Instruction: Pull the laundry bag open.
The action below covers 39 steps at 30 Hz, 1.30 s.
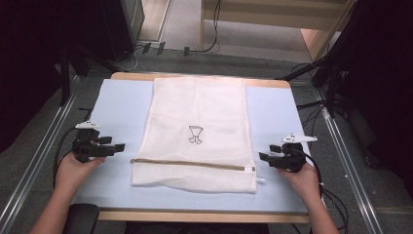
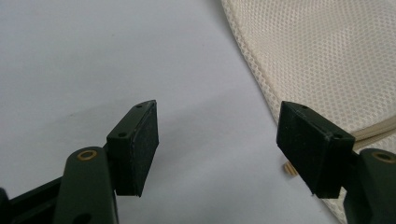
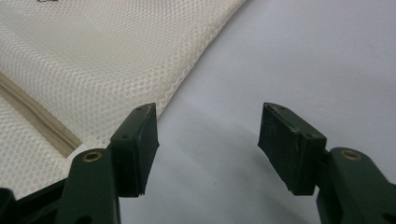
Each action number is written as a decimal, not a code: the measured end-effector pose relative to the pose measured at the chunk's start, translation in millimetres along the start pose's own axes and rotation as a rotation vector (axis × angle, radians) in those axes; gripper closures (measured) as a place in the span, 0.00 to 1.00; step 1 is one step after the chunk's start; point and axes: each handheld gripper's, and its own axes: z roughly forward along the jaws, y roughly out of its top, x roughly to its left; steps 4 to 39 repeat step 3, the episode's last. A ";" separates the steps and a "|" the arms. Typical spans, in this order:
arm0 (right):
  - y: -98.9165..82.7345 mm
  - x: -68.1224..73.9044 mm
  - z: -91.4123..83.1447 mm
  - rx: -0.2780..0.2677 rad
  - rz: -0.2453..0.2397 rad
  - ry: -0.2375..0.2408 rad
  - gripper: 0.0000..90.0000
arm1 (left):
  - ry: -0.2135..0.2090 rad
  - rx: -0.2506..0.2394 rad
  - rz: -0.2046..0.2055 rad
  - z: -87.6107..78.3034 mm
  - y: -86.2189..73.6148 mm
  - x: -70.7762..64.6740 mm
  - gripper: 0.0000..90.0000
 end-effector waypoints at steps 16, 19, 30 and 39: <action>-0.2 -0.7 -0.1 -0.002 -0.002 -0.002 0.43 | 0.000 -0.007 0.001 1.5 0.2 -0.9 0.33; -0.2 -0.7 -0.1 -0.002 -0.002 -0.002 0.43 | 0.000 -0.007 0.001 1.5 0.2 -0.9 0.33; -0.2 -0.7 -0.1 -0.002 -0.002 -0.002 0.43 | 0.000 -0.007 0.001 1.5 0.2 -0.9 0.33; -0.2 -0.7 -0.1 -0.002 -0.002 -0.002 0.43 | 0.000 -0.007 0.001 1.5 0.2 -0.9 0.33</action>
